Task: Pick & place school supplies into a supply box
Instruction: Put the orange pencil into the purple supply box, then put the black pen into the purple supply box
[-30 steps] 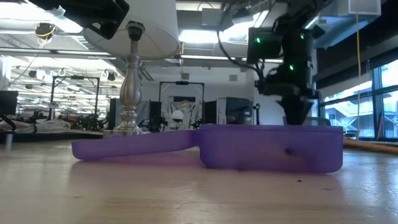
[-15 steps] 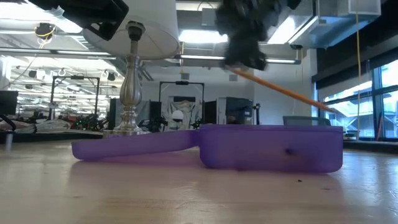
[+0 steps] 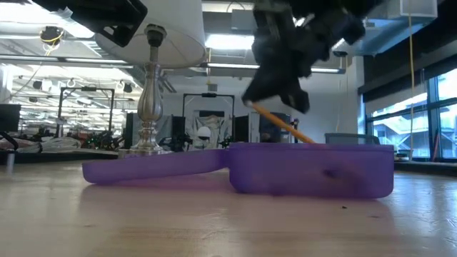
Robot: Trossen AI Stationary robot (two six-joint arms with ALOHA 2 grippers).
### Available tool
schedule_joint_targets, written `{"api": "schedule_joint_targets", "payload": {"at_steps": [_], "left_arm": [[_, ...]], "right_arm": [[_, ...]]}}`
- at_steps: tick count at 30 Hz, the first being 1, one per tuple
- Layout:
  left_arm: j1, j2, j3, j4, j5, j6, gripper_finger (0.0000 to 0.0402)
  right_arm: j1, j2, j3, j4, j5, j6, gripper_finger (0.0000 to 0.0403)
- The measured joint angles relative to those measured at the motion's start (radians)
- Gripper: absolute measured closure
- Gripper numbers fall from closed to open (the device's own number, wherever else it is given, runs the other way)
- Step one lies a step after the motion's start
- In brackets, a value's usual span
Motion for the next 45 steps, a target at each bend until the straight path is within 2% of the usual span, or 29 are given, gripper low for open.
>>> {"api": "schedule_joint_targets", "payload": {"at_steps": [6, 13, 23, 27, 30, 33, 41, 45], "left_arm": [[0.000, 0.000, 0.000, 0.000, 0.000, 0.000, 0.0327], [0.000, 0.000, 0.000, 0.000, 0.000, 0.000, 0.0327], [0.000, 0.000, 0.000, 0.002, 0.001, 0.000, 0.0327], [0.000, 0.000, 0.000, 0.002, 0.000, 0.000, 0.0327], [0.000, 0.000, 0.000, 0.002, 0.001, 0.001, 0.0327], [0.000, 0.000, 0.000, 0.002, 0.001, 0.001, 0.0327], [0.000, 0.000, 0.000, 0.002, 0.001, 0.001, 0.0327], [0.000, 0.000, 0.000, -0.002, 0.001, 0.002, 0.0327]], "right_arm": [[-0.006, 0.000, -0.103, 0.035, 0.077, 0.039, 0.0390], [-0.006, 0.000, -0.132, 0.049, 0.123, 0.039, 0.0390], [0.022, 0.096, -0.132, 0.186, 0.118, 0.065, 0.0390], [0.022, 0.108, -0.132, 0.189, 0.102, 0.103, 0.0390], [0.022, 0.108, -0.132, 0.191, 0.096, 0.062, 0.0388], [0.022, 0.108, -0.132, 0.188, 0.091, 0.036, 0.0372], [0.011, 0.089, -0.125, 0.173, 0.008, -0.013, 0.0291], [-0.017, 0.035, -0.075, 0.112, -0.032, -0.048, 0.0277]]}}
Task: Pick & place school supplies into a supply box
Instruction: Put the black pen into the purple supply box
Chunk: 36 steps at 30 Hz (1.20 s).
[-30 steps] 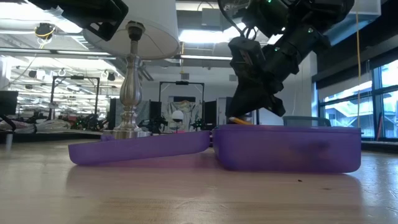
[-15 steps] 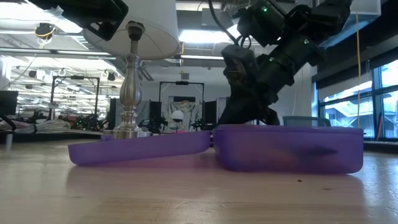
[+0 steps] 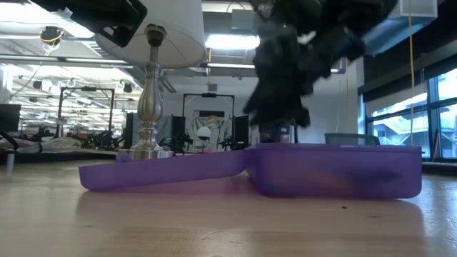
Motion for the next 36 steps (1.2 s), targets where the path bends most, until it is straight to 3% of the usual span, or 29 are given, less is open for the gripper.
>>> {"api": "schedule_joint_targets", "payload": {"at_steps": [3, 9, 12, 36], "left_arm": [[0.000, 0.000, 0.000, -0.002, 0.000, 0.001, 0.0327], [0.000, 0.000, 0.000, -0.002, 0.000, 0.002, 0.0327], [0.000, 0.000, 0.000, -0.002, 0.000, 0.002, 0.0327], [0.000, -0.005, 0.000, -0.020, 0.005, 0.014, 0.0327]], "right_arm": [[-0.025, -0.043, 0.061, -0.131, 0.037, -0.078, 0.0277], [-0.111, -0.053, 0.208, -0.555, 0.223, -0.106, 0.0279], [-0.155, -0.036, 0.234, -0.633, 0.244, -0.173, 0.0279], [-0.199, 0.195, 0.227, -0.622, 0.183, -0.213, 0.0279]]}}
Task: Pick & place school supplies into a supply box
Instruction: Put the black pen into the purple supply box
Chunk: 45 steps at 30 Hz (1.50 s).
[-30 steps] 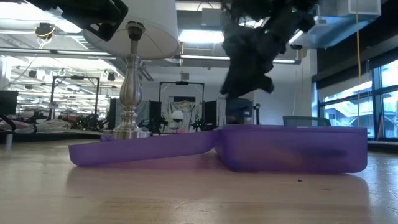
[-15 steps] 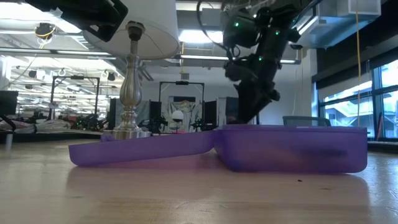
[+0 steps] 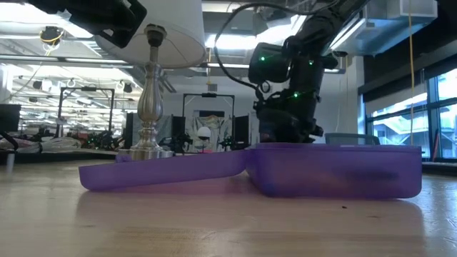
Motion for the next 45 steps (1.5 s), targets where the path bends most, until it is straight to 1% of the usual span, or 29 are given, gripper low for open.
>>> {"api": "schedule_joint_targets", "payload": {"at_steps": [4, 8, 13, 16, 20, 24, 28, 32, 36, 39, 42, 45], "left_arm": [[-0.018, -0.072, -0.002, -0.005, -0.026, 0.041, 0.0327], [-0.049, -0.203, -0.048, 0.034, -0.034, 0.084, 0.0327], [-0.077, -0.387, -0.214, 0.209, -0.097, 0.110, 0.0327], [-0.080, -0.480, -0.326, 0.319, -0.135, 0.110, 0.0327], [-0.079, -0.565, -0.442, 0.438, -0.187, 0.118, 0.0327], [-0.079, -0.604, -0.506, 0.500, -0.206, 0.120, 0.0327], [-0.080, -0.618, -0.527, 0.503, -0.206, 0.120, 0.0327], [-0.080, -0.620, -0.527, 0.504, -0.201, 0.119, 0.0327], [-0.080, -0.620, -0.527, 0.504, -0.198, 0.119, 0.0327], [-0.080, -0.620, -0.527, 0.504, -0.196, 0.119, 0.0327], [-0.080, -0.620, -0.527, 0.504, -0.196, 0.117, 0.0327], [-0.080, -0.620, -0.527, 0.504, -0.196, 0.104, 0.0327]], "right_arm": [[0.000, 0.017, 0.000, 0.002, 0.001, -0.017, 0.0279], [0.000, 0.022, 0.001, 0.004, 0.004, -0.018, 0.0279], [-0.006, 0.023, 0.001, 0.004, 0.011, -0.019, 0.0291], [-0.006, 0.023, 0.001, 0.004, 0.014, -0.035, 0.0311], [-0.006, 0.023, 0.001, 0.005, 0.017, -0.054, 0.0344], [-0.006, 0.023, 0.003, 0.018, 0.022, -0.055, 0.0365], [-0.007, 0.027, 0.023, -0.016, 0.023, -0.042, 0.0362], [-0.007, 0.033, 0.096, -0.134, 0.032, -0.043, 0.0361], [0.003, 0.030, 0.193, -0.244, 0.092, -0.046, 0.0365], [0.026, 0.030, 0.268, -0.299, 0.104, -0.041, 0.0362], [0.074, 0.028, 0.319, -0.319, 0.080, 0.008, 0.0359], [0.138, 0.028, 0.340, -0.318, 0.015, 0.121, 0.0360]]}}
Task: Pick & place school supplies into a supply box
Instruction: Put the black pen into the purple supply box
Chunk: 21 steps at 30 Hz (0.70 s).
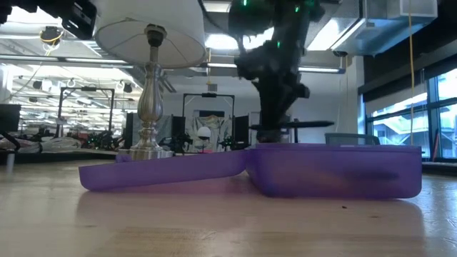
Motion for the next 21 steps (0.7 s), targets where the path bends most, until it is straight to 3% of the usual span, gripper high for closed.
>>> {"api": "schedule_joint_targets", "payload": {"at_steps": [6, 11, 14, 21], "left_arm": [[0.000, 0.000, 0.000, -0.001, 0.000, -0.003, 0.0327], [0.000, 0.000, 0.000, -0.004, 0.000, -0.017, 0.0327], [0.000, 0.000, 0.000, -0.007, 0.001, -0.039, 0.0327], [0.000, 0.001, 0.000, -0.007, 0.032, -0.048, 0.0327]], "right_arm": [[0.151, 0.000, 0.002, -0.009, 0.041, 0.269, 0.0360], [0.230, 0.000, -0.003, -0.002, 0.221, 0.450, 0.0360], [0.252, 0.000, -0.028, -0.001, 0.272, 0.500, 0.0359], [0.264, 0.010, -0.134, 0.123, 0.272, 0.543, 0.0359]]}}
